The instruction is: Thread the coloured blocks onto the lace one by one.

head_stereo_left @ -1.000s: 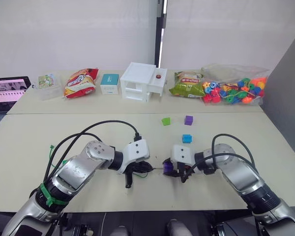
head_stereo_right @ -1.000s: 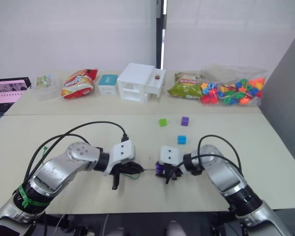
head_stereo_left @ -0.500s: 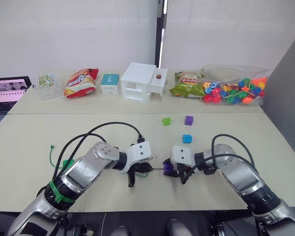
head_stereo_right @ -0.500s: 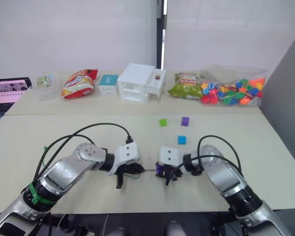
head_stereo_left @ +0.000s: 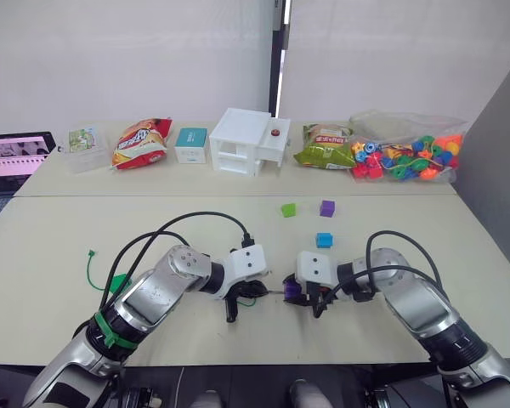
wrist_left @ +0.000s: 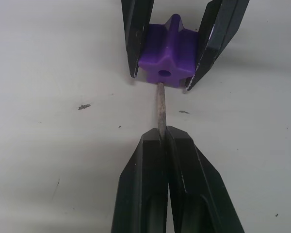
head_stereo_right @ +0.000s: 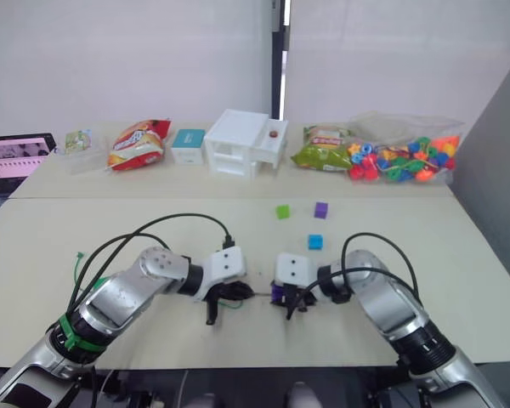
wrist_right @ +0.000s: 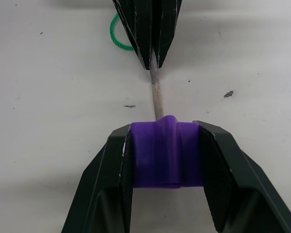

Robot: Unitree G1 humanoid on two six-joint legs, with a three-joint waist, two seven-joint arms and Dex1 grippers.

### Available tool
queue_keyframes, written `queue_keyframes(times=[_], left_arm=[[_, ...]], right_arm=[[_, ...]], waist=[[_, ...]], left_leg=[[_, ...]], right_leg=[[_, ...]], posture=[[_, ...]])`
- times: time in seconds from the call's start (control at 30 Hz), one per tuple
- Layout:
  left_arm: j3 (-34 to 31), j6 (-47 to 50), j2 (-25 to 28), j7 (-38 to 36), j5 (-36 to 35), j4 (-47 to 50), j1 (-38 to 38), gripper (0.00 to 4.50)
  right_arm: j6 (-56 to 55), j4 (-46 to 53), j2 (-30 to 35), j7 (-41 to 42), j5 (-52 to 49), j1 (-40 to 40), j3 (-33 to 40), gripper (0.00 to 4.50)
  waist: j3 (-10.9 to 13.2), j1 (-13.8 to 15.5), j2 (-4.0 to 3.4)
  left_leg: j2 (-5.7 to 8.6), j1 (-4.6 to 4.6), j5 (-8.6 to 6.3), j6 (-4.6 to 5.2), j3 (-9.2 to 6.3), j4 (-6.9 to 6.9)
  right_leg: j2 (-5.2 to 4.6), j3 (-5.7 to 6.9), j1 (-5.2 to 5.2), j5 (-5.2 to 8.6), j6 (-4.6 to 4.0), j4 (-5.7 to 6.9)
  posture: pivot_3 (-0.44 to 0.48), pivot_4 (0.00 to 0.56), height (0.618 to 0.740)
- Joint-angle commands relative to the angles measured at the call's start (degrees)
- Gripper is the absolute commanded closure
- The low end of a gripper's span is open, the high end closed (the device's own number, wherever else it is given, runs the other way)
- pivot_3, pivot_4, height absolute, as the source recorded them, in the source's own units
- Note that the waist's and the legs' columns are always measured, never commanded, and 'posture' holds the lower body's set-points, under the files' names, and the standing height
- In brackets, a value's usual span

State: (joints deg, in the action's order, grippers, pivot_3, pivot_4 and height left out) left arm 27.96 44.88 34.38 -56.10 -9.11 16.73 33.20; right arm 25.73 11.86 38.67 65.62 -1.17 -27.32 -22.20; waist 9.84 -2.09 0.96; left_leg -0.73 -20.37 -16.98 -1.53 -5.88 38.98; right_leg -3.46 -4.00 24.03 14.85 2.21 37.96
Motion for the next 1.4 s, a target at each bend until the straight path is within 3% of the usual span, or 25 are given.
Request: queue_keyframes(times=[0.03,1.4], left_arm=[[-1.36,-1.17,-0.45,-0.32,-0.57,1.57,1.58,4.50],[-2.41,-0.35,-0.14,-1.97,-2.01,3.88,0.66,4.50]], right_arm=[[0.72,2.19,0.15,0.69,-0.34,0.98,-1.38,3.12],[1.68,3.63,0.80,0.65,0.06,1.78,-2.27,3.12]], waist=[[0.00,-0.02,0.00],[0.00,-0.20,0.00]], left_leg=[[0.00,0.00,0.00,0.00,0.00,0.00],[-0.01,0.01,0.00,0.00,0.00,-0.01]], right_leg=[[0.00,0.00,0.00,0.00,0.00,0.00],[0.01,0.00,0.02,0.00,0.00,0.01]], posture=[[0.000,0.150,0.740],[0.000,0.150,0.740]])
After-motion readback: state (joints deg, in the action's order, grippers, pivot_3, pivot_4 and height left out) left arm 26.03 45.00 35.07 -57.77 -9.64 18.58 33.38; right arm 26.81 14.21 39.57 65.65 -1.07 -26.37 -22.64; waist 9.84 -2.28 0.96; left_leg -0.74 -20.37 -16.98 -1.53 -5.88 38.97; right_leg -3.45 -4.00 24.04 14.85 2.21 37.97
